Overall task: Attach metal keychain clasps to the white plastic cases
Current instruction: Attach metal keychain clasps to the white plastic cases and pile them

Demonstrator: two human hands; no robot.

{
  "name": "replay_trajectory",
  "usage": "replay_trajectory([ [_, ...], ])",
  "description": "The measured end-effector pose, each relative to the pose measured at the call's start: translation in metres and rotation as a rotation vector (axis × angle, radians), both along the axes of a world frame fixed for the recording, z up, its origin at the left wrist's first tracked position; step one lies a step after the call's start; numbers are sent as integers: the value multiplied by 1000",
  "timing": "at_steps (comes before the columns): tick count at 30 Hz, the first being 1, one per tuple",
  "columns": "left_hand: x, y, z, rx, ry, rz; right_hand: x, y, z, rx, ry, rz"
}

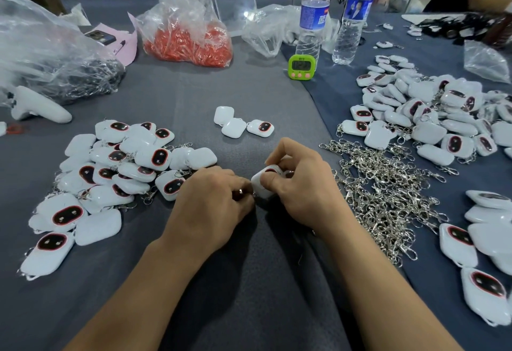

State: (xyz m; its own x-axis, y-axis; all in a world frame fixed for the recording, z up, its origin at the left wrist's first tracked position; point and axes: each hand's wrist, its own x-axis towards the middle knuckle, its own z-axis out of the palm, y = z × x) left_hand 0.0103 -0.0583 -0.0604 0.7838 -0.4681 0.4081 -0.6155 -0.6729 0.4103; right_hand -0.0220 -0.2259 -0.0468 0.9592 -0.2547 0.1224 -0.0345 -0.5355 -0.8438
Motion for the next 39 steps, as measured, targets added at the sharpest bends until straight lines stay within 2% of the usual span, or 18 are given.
replay_trajectory([
  [7,-9,-2,6,84,-165,36,0,-3,4,61,72,19],
  [16,-12,-2,2,65,-130,114,-2,-2,3,-2,93,22],
  [19,-12,-2,3,-4,-77,125,0,1,1,175,108,-17],
  [23,-8,-2,5,-326,110,143,1,2,3,549,108,-83],
  [25,-6,-2,6,-424,226,102,2,1,8,685,122,-88],
  [28,-1,-1,6,-562,357,37,1,-1,12,796,176,-74],
  [31,1,-2,5,-643,401,-13,0,-2,14,887,207,-32],
  [35,0,-6,6,-778,571,-64,-1,-1,16,937,214,-12],
  [37,0,-4,7,-727,547,-79,-2,-1,16,934,194,-3],
  [39,1,1,5,-539,287,-45,-3,0,17,897,142,26],
])
